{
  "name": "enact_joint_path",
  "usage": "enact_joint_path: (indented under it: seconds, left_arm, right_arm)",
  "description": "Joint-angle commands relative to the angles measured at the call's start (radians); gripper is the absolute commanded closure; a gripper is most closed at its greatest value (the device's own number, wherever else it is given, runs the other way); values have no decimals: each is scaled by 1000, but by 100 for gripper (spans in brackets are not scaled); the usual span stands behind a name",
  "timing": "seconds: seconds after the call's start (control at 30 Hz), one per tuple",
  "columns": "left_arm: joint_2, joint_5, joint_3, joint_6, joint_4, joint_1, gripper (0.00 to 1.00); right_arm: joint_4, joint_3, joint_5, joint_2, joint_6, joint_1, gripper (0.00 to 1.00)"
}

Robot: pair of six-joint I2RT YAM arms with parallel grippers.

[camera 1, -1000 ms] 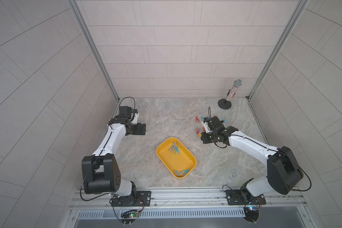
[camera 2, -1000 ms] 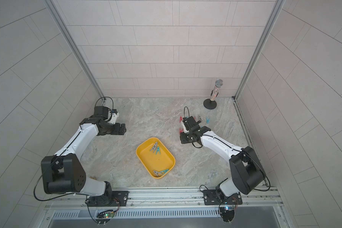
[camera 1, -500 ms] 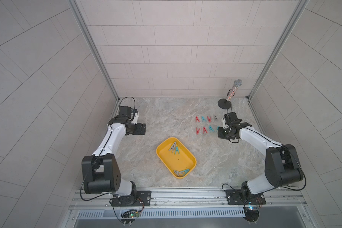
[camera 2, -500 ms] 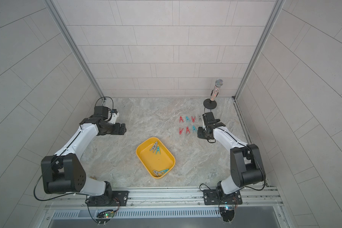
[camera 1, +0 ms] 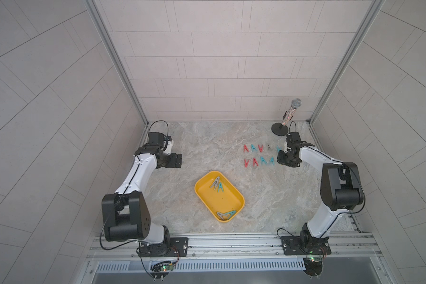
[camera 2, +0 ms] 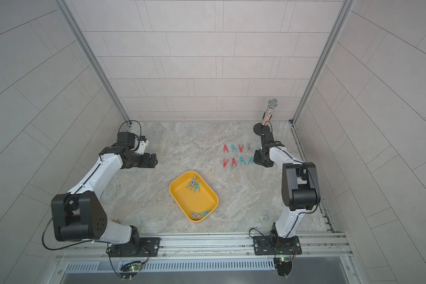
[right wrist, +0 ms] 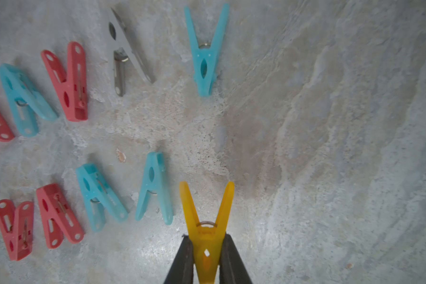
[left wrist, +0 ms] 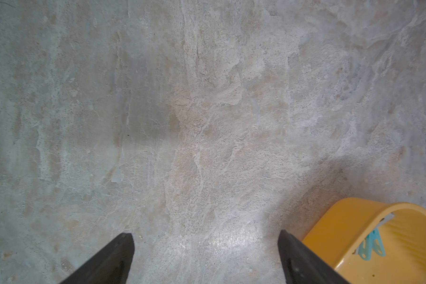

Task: Take the clothespins out of the storage box
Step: Place the clothespin at the center of the board.

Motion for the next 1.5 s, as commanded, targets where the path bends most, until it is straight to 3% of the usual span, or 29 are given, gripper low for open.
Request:
enact_joint_path:
  seconds: [0.0,0.43,0.77,1.2,1.47]
  left_arm:
    - [-11,6,1,-6,-11,7,1]
    - [-11,8,1,-6,-10,7,1]
    - [-12,8,-1,-6,-10,7,1]
    - [-18,2,-2,-5,-8,9,1]
    - [-12,-5,-5,-3,-3,10,1]
  right_arm:
    - [-36,33,6,37,-29,-1,82]
    - [-76,132,11,178,-67,1,76]
    - [-92,150,34,188,-79,1,68]
    - [-98,104,30,7,-51,13,61]
    - [-90,44,-70,-191,-32,51,60]
